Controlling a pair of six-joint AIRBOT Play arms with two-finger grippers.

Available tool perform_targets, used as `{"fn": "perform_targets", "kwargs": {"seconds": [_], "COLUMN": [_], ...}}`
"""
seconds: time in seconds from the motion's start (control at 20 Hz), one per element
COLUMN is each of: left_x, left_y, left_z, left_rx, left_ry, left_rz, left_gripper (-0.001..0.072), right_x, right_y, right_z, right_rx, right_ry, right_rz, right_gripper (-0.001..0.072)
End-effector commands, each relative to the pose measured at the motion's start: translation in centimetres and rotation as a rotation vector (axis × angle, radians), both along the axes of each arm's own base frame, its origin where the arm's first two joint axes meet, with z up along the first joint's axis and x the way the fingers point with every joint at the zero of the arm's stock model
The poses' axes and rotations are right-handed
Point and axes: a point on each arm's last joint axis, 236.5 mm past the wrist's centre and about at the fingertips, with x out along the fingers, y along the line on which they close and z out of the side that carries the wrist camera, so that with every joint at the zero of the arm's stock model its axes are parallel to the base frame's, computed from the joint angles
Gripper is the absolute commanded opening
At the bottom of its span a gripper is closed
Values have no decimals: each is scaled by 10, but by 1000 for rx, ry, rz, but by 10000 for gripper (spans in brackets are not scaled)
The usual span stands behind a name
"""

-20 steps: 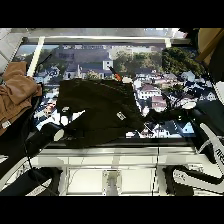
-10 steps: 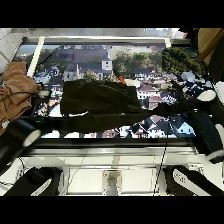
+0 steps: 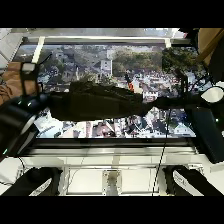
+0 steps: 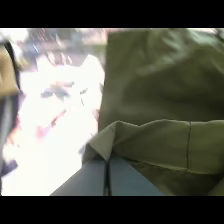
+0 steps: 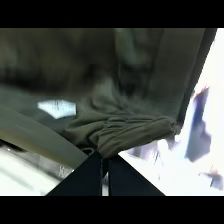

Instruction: Fold the clothes and pants, and hang the long-sleeved shirts on hangers.

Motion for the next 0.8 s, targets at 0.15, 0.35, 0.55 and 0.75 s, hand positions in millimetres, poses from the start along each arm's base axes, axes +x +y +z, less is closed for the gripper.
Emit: {"fn": "perform_targets", "kwargs": {"seconds": [0.15, 0.35, 0.55, 0.75], "left_x": [135, 181, 190, 191], "left_y": [-9, -21, -16, -9], "left_z": [-37, -83, -134, -161], "left_rx": [116, 132, 181, 173], "left_ry": [-25, 24, 110, 153], "left_rz": [-9, -22, -22, 9], "left_gripper": [3, 4, 4, 4], "right_x": [94, 136, 173, 197], "right_y": [-9, -15, -11, 10], "right_z": [-42, -103, -137, -151], "right_rx": [-3, -2, -4, -5], "right_ry": [-35, 32, 42, 23], "right_rz": [-143, -205, -223, -198], "right_gripper": [9, 10, 10, 10]}}
